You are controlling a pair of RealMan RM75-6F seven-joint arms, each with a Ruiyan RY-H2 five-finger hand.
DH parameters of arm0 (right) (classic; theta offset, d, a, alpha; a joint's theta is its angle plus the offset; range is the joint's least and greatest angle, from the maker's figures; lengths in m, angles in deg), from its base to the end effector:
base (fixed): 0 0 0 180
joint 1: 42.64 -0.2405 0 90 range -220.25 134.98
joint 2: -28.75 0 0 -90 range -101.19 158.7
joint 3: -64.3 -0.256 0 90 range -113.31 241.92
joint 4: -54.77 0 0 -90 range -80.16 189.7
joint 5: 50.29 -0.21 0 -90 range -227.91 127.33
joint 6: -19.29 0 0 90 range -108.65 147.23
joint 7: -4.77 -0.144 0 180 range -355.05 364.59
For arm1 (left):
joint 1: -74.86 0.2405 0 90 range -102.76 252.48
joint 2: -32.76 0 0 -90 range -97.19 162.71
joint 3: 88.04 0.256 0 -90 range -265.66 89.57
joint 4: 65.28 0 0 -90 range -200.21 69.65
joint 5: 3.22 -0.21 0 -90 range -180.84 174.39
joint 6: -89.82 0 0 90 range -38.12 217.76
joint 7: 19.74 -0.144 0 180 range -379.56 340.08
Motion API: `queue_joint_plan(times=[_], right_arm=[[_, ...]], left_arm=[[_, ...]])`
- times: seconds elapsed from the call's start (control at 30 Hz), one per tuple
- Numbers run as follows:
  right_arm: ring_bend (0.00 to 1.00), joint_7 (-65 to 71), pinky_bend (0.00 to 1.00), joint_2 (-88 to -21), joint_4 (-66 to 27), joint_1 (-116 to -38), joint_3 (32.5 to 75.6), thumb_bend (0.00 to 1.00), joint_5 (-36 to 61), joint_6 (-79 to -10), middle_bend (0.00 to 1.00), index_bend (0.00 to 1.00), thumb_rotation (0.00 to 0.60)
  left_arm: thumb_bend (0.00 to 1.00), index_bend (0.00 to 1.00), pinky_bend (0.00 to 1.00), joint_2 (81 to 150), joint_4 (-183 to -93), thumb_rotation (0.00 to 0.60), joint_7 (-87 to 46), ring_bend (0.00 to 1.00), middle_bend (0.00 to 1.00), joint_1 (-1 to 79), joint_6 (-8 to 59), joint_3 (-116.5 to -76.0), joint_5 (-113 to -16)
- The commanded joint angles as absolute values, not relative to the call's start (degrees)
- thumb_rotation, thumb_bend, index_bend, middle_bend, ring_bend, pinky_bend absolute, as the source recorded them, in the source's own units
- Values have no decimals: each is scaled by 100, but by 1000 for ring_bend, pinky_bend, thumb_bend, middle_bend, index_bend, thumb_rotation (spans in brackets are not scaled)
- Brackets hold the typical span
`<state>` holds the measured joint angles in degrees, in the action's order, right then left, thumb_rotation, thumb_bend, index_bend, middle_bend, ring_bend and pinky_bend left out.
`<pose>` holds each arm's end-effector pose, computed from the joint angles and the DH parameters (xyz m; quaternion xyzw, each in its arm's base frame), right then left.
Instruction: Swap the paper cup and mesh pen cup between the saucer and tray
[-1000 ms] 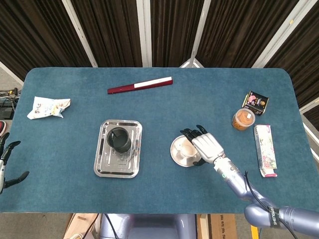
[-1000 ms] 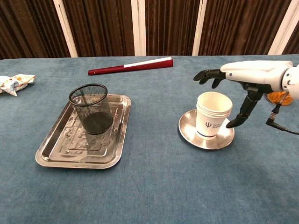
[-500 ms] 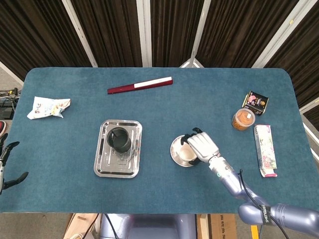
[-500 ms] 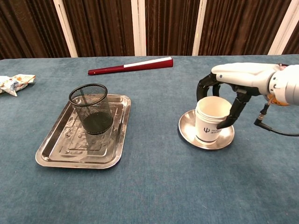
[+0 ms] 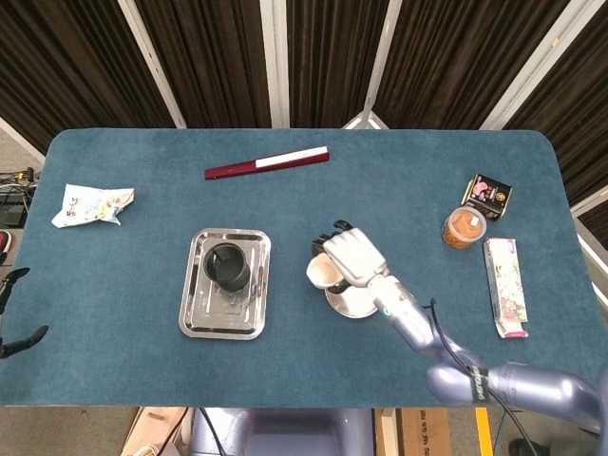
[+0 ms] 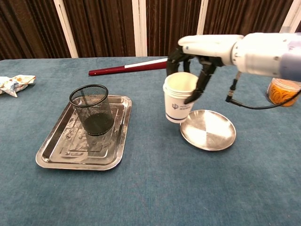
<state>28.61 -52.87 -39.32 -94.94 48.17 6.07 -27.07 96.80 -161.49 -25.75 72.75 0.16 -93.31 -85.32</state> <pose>-0.0663 -0.3641 0.0096 0.7816 -0.3486 0.3833 0.3475 -0.3078 0.1729 0.1734 -0.5486 -0.3710 -0.3846 0.6430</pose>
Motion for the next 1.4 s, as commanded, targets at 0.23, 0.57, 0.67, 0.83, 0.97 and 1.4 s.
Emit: queue_joint_plan(times=[0.23, 0.57, 0.67, 0.83, 0.97, 1.4], right_arm=[[453, 2902, 188, -6103, -2731, -10143, 4808, 0, 282, -2357, 415, 523, 600], [128, 2832, 12, -6162, -2573, -10292, 4906, 0, 150, -2232, 106, 93, 600], [0, 2905, 0, -6026, -2787, -10310, 4870, 0, -38, -2322, 1, 0, 600], [0, 3206, 0, -5409, -3555, -10195, 4921, 0, -337, -2687, 0, 0, 600], [0, 3273, 0, -4058, -5108, -9105, 5386, 0, 114, -4079, 0, 0, 600], [0, 988, 0, -3582, -4616, -6239, 7239, 0, 3241, -6437, 0, 0, 600]], left_arm=[[155, 199, 9, 9683, -16138, 600, -2580, 0, 0, 7249, 71, -9377, -8428], [155, 199, 9, 9626, -16098, 600, -2471, 0, 0, 7233, 128, -9427, -8329], [155, 199, 9, 9607, -16101, 600, -2444, 0, 0, 7231, 149, -9423, -8318], [155, 199, 9, 9589, -16094, 600, -2440, 0, 0, 7217, 183, -9426, -8300], [155, 199, 9, 9540, -16113, 600, -2304, 0, 0, 7159, 313, -9345, -8448], [148, 187, 12, 9103, -16595, 600, -2090, 0, 0, 6385, 1365, -9434, -8713]])
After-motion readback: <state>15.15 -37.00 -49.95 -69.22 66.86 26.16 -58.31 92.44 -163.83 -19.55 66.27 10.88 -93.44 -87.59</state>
